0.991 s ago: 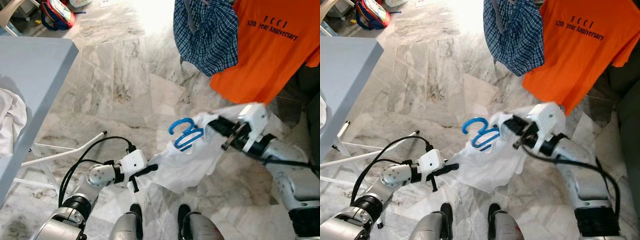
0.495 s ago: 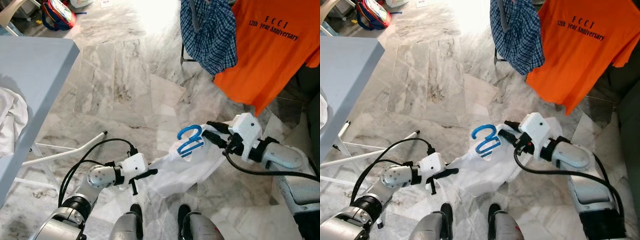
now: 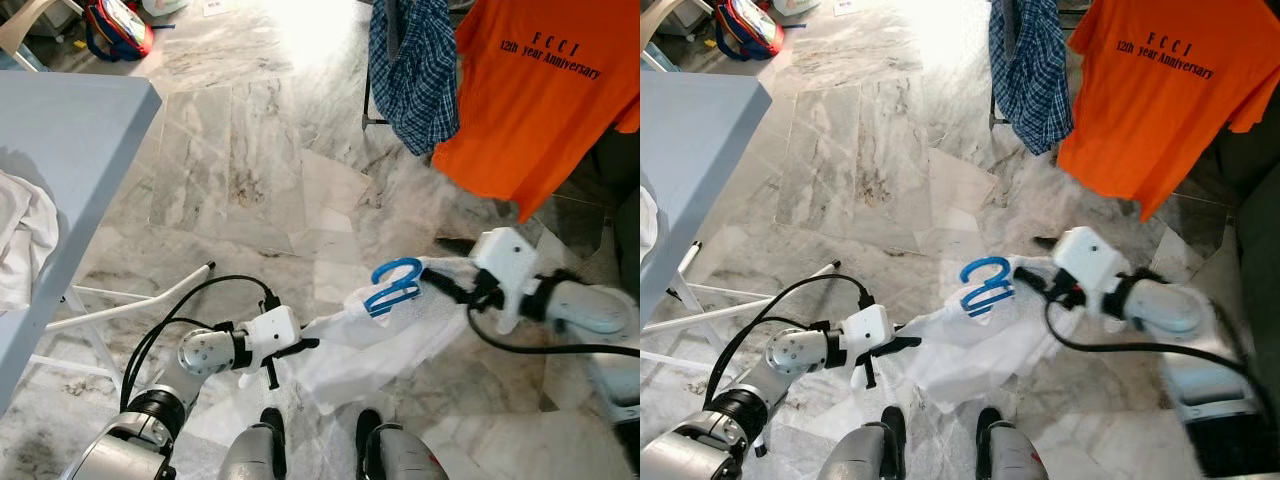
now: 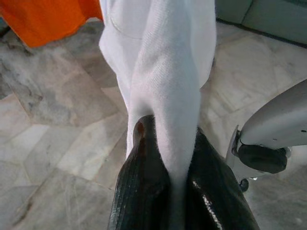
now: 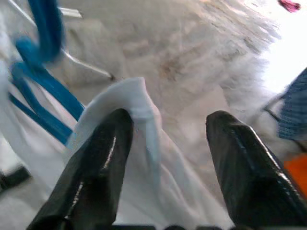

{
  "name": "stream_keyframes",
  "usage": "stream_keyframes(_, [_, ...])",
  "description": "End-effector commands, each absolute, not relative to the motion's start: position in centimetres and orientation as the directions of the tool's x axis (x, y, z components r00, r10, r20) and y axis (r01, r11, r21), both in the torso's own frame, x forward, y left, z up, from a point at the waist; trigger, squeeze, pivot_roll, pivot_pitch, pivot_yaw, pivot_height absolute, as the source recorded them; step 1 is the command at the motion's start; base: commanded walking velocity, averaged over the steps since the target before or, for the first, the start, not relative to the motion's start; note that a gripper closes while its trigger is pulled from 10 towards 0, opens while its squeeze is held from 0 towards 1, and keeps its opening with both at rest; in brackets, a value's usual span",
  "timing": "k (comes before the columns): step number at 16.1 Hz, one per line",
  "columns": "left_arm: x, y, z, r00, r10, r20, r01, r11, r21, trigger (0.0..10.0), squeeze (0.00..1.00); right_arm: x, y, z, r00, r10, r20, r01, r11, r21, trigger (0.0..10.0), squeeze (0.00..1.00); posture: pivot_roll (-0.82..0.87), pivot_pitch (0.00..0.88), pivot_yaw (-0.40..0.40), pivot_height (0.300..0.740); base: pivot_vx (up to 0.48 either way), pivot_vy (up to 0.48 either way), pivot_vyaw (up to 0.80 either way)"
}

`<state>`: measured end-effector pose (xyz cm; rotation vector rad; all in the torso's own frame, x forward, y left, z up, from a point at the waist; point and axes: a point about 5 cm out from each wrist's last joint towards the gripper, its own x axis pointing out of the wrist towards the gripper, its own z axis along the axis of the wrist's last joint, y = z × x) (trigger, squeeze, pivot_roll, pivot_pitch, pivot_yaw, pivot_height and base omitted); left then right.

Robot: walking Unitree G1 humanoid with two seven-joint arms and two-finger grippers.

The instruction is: Hang hanger

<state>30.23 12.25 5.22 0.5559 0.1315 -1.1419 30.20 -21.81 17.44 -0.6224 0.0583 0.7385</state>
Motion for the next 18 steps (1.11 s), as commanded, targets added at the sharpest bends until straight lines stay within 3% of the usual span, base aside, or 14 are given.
stream_keyframes(1, [30.1,12.2,5.2,0.414,-0.831,-0.373,0.889,0.28,0.362,0.0,0.0,30.4,-22.7,17.5,0.776,0.569,-0.273,-0.61,0.566,-0.555,10.0,1.0,-0.02,0.268,0.055,0.74,0.0,0.0,0.0])
stream_keyframes(11, [29.8,11.5,5.3,0.373,-0.858,-0.352,0.902,0.247,0.353,0.0,0.0,31.0,-23.3,19.3,0.792,0.591,-0.153,-0.562,0.609,-0.559,10.0,1.0,-0.01,0.266,0.054,0.74,0.0,0.0,0.0])
stream_keyframes(18, [31.3,12.6,7.1,0.449,-0.84,-0.306,0.863,0.318,0.392,0.0,0.0,27.7,-26.7,17.1,0.668,0.608,-0.429,-0.743,0.505,-0.44,10.0,1.0,-0.02,0.267,0.052,0.74,0.0,0.0,0.0])
